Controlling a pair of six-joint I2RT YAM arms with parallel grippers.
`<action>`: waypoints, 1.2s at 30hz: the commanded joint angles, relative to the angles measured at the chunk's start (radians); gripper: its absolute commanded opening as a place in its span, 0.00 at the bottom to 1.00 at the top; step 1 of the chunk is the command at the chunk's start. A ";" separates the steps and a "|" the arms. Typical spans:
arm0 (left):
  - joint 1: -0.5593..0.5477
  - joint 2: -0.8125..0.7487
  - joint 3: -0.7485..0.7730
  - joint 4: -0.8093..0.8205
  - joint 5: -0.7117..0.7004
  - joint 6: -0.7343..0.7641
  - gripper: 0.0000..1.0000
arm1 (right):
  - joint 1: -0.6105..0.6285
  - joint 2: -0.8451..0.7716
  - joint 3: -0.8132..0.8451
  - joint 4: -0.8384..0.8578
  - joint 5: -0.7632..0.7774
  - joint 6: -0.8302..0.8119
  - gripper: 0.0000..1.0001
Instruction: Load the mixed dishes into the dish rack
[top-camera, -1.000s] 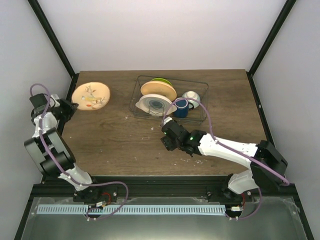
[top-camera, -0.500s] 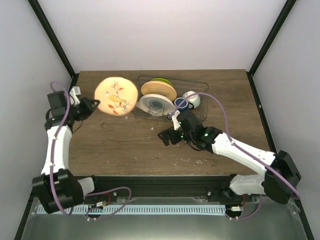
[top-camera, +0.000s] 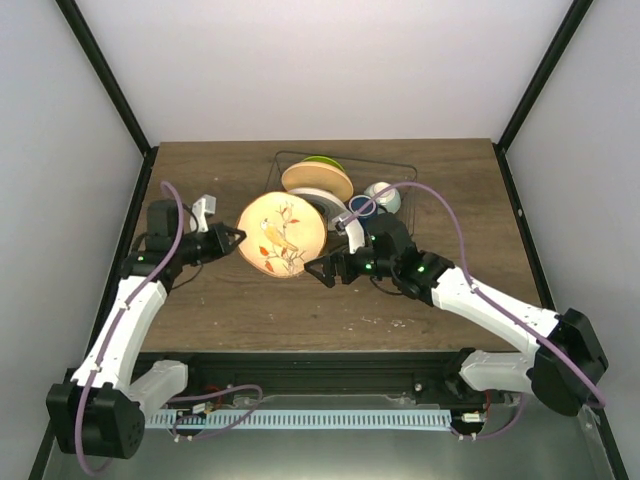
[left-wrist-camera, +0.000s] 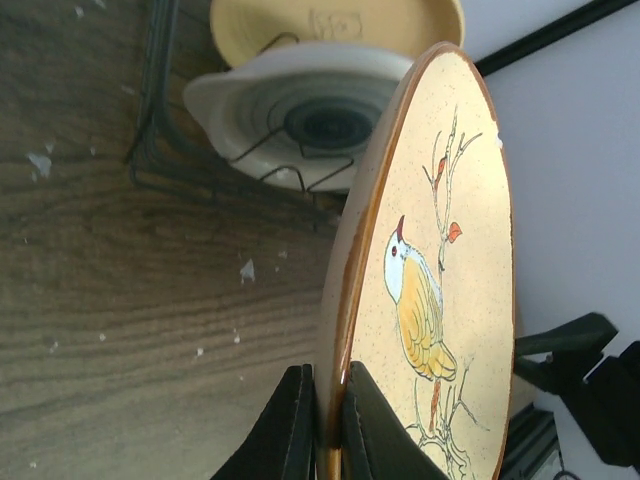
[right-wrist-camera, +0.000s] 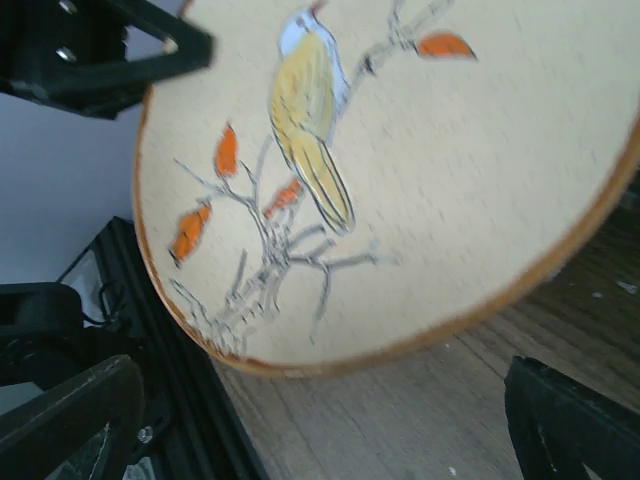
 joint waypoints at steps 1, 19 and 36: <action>-0.034 -0.047 -0.010 0.072 0.004 -0.004 0.00 | -0.010 -0.005 -0.014 0.088 -0.082 0.046 1.00; -0.063 -0.161 -0.037 0.060 0.044 -0.049 0.00 | -0.117 0.055 -0.136 0.278 -0.176 0.108 0.99; -0.194 -0.183 -0.128 0.155 -0.002 -0.121 0.00 | -0.116 0.145 -0.124 0.450 -0.311 0.143 0.83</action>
